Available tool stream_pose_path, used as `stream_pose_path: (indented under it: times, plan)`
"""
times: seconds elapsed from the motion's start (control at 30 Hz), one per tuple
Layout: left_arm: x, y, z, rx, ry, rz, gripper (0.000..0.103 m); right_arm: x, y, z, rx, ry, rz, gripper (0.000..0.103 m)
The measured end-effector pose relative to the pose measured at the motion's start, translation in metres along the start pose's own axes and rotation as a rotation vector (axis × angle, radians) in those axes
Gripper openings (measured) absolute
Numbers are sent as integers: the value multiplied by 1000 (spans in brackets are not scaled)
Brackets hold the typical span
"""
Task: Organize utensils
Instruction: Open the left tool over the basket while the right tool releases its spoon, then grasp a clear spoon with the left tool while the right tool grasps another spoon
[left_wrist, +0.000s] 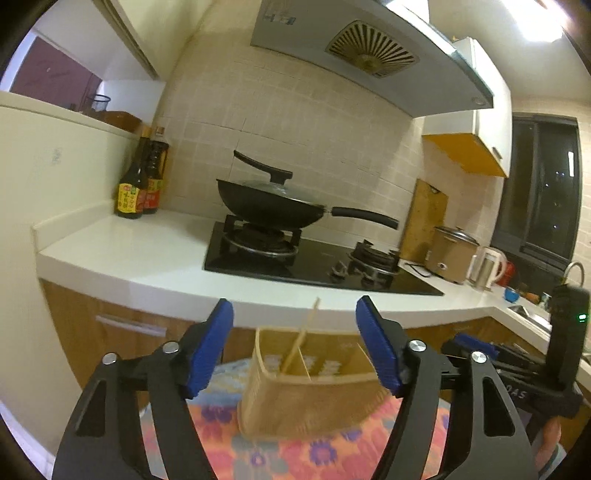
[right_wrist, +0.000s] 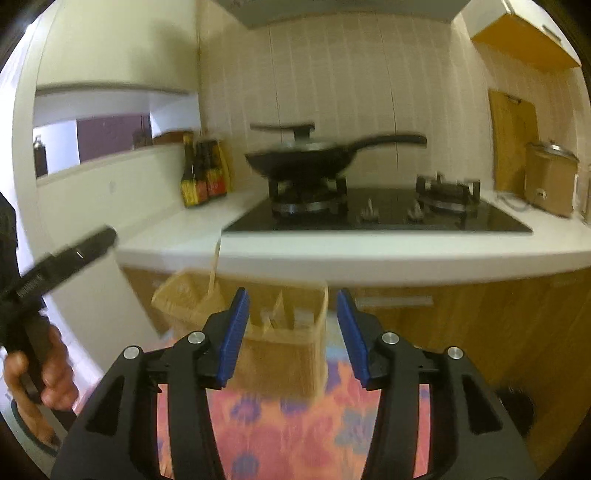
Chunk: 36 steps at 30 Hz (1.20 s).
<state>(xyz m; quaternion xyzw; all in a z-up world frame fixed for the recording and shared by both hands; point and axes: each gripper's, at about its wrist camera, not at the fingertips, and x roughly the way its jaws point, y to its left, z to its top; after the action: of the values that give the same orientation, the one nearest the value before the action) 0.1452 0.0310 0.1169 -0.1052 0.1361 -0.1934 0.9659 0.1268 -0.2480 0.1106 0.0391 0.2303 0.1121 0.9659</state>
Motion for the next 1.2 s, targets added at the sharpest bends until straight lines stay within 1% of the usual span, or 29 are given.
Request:
stream_pose_path:
  times: [0.07, 0.2, 0.27, 0.37, 0.47, 0.5, 0.57, 0.63, 0.67, 0.7, 0.77, 0.8, 0.9, 1.0, 1.1, 1.13, 1.17, 1.2]
  plan:
    - [-14, -2, -4, -4, 23, -6, 69, -14, 0, -13, 13, 55, 10, 45]
    - [-50, -10, -20, -2, 66, -33, 70, -38, 1, -40, 36, 126, 19, 45]
    - [-68, -12, -34, -3, 79, -44, 72, -49, 2, -55, 47, 159, 18, 45]
    - [-91, -13, -58, -10, 119, -46, 72, -59, 0, -78, 79, 214, 26, 45]
    - [-103, -14, -81, -3, 206, -36, 72, -61, 0, -96, 112, 295, 3, 45]
    - [-105, -14, -86, 1, 229, -21, 71, -59, -2, -104, 126, 338, -23, 45]
    - [-106, -13, -97, 2, 286, -4, 70, -58, -3, -113, 152, 378, -32, 45]
    - [-102, -11, -112, -9, 364, -2, 69, -57, -6, -124, 192, 418, 3, 45]
    - [-98, -10, -121, -14, 418, -1, 64, -55, -6, -127, 202, 431, 10, 45]
    - [-96, -10, -128, -16, 450, -1, 61, -54, -6, -131, 206, 447, 9, 45]
    - [-91, -9, -142, -13, 521, -4, 60, -52, -3, -139, 199, 475, -2, 45]
    - [-87, -10, -150, -13, 565, -6, 57, -51, -2, -143, 196, 489, -3, 45]
    - [-77, -11, -169, -39, 667, -47, 55, -50, 0, -154, 187, 533, -5, 45]
    - [-69, -14, -181, -44, 729, -67, 53, -55, -2, -164, 191, 561, -8, 45]
    - [-60, -18, -191, -42, 770, -57, 46, -56, -8, -176, 227, 593, 6, 45]
    - [-59, -20, -193, -43, 779, -52, 45, -56, -7, -179, 224, 602, 3, 43]
    - [-56, -20, -197, -42, 789, -41, 42, -55, -7, -181, 218, 605, -1, 37]
    - [-55, -21, -198, -39, 794, -34, 39, -55, -5, -182, 211, 610, -4, 35]
